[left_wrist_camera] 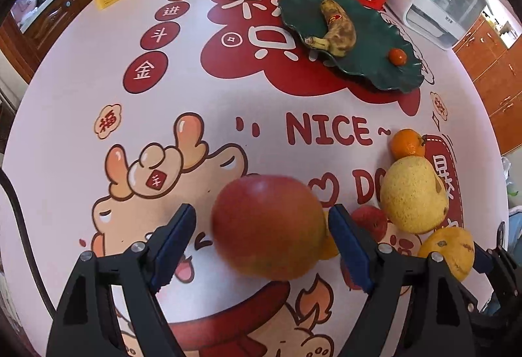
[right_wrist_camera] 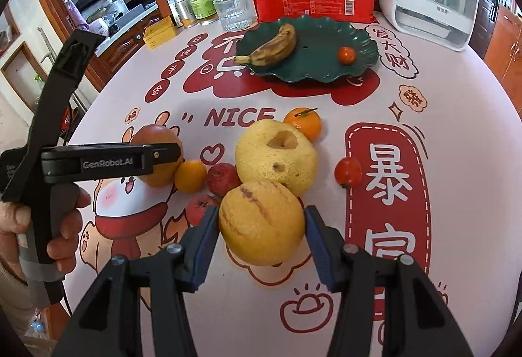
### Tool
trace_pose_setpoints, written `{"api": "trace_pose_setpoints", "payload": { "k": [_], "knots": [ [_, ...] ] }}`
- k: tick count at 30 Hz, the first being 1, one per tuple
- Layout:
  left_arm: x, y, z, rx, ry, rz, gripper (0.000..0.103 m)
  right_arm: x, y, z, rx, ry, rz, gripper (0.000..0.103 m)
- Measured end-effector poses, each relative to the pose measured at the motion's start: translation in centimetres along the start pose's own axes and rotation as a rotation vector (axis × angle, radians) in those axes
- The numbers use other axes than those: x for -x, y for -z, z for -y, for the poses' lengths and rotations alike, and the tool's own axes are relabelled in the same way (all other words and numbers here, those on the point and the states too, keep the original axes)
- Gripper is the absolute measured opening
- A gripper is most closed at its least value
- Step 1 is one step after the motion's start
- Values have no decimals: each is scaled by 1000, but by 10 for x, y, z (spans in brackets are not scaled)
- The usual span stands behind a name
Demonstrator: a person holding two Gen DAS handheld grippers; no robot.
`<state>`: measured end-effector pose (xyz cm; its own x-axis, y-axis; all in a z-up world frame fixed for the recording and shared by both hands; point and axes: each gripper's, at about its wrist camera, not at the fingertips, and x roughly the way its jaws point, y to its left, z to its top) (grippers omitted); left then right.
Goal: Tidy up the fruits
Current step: 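Grasp the red apple with the left tool while the right tool grasps the yellow grapefruit, then carry the red apple with the left tool to the plate while the right tool carries the grapefruit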
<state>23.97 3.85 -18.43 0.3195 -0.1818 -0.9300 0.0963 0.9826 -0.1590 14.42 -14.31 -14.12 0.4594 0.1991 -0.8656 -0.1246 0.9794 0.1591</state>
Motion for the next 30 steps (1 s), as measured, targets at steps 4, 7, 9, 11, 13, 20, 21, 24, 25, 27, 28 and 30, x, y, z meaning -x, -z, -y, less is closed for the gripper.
{"api": "trace_pose_setpoints", "payload": {
  "k": [4, 7, 9, 11, 13, 20, 21, 24, 25, 27, 28, 30],
  "knots": [
    [-7, -2, -1, 10, 7, -9, 68, 0, 0, 1, -5, 3, 1, 52],
    [-8, -1, -2, 7, 11, 1, 68, 0, -1, 2, -11, 4, 4, 52],
    [-7, 0, -2, 5, 9, 5, 68, 1, -1, 3, -14, 5, 7, 52],
    [-6, 1, -1, 2, 3, 5, 67, 2, -2, 3, -18, 5, 11, 52],
    [-4, 4, 0, 5, 0, -1, 67, 5, -3, 2, -19, 5, 17, 52],
    [29, 12, 7, -24, 12, 32, 67, 22, -12, 0, -23, -4, 55, 52],
    [34, 12, 8, -28, 14, 39, 67, 25, -15, 0, -22, -5, 61, 52],
    [57, 7, 15, -50, 18, 81, 67, 34, -24, -2, -13, -4, 77, 52],
    [68, 4, 19, -61, 18, 101, 67, 37, -27, -2, -10, -3, 81, 52],
    [82, 0, 24, -73, 24, 127, 67, 44, -36, -2, -5, -6, 92, 52],
    [90, -4, 27, -83, 30, 142, 67, 47, -41, -2, -4, -8, 98, 53],
    [104, -12, 32, -95, 41, 165, 67, 55, -53, 0, -4, -10, 110, 52]
  ]
}}
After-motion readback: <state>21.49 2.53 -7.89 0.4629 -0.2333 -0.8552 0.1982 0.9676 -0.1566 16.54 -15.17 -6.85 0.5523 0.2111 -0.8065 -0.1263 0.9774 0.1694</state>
